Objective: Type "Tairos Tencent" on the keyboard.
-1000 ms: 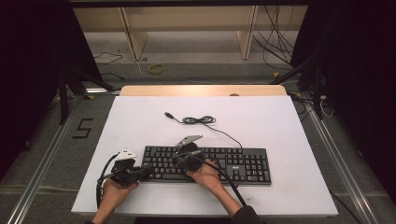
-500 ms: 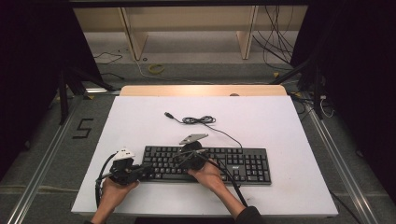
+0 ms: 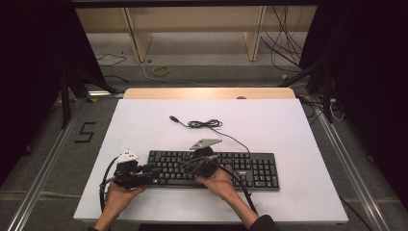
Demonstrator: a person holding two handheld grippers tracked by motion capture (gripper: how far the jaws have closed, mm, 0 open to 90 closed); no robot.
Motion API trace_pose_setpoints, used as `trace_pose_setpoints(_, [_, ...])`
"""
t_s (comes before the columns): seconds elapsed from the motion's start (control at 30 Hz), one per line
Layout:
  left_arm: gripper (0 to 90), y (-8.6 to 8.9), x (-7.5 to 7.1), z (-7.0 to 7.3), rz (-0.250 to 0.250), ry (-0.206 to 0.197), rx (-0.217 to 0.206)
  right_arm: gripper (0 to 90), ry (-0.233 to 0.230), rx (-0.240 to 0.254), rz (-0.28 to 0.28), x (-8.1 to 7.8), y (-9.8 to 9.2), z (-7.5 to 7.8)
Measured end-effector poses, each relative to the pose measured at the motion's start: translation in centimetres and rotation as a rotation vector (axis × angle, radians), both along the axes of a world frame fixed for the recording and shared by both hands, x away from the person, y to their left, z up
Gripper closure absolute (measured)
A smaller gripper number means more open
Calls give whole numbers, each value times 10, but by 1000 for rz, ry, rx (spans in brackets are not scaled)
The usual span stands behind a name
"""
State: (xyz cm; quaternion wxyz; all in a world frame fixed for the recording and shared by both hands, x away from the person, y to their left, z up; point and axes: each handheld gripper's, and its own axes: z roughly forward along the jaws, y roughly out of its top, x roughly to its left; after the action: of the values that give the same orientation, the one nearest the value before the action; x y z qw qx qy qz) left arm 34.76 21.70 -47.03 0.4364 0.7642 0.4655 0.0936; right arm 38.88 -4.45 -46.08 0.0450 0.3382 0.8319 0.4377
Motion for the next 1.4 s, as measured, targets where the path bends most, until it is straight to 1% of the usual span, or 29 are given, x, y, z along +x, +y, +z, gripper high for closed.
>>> trace_pose_setpoints(0.1, [517, -1, 1, 1, -2, -9, 3, 730, -1, 6, 4, -2, -4, 1])
trace_pose_setpoints(0.23, [468, -3, 4, 3, 6, -14, -4, 670, 1, 14, 17, -6, -8, 2])
trace_pose_setpoints(0.5, [385, -7, 8, 6, 1, -24, 2, 570, -3, 34, 24, -14, -19, 4])
trace_pose_setpoints(0.53, [375, -9, 9, 6, 1, -22, 1, 551, -6, 35, 26, -14, -20, 4])
trace_pose_setpoints(0.6, [368, -10, 11, 6, -3, -17, 8, 486, -2, 35, 22, -16, -23, 4])
trace_pose_setpoints(0.67, [372, -11, 12, 6, -1, -15, 9, 448, -6, 30, 17, -18, -25, 4])
trace_pose_setpoints(0.73, [401, -11, 14, 6, 0, -12, 11, 424, 0, 40, 13, -20, -29, 3])
trace_pose_setpoints(0.87, [501, -12, 18, 6, -4, 0, 3, 404, 0, 48, 3, -23, -35, 2])
trace_pose_setpoints(0.97, [576, -15, 22, 6, -17, 6, 20, 396, 3, 52, -2, -26, -38, 2])
trace_pose_setpoints(1.07, [660, -19, 25, 6, -29, 8, 26, 383, 2, 50, -1, -28, -41, 2])
trace_pose_setpoints(1.27, [790, -27, 32, 6, -67, 7, 46, 363, 0, 54, -4, -31, -45, 1])
trace_pose_setpoints(1.37, [852, -31, 36, 6, -75, 18, 56, 358, -6, 50, -3, -33, -47, 0])
trace_pose_setpoints(1.4, [869, -33, 37, 6, -81, 20, 66, 359, -7, 52, -2, -33, -47, -1])
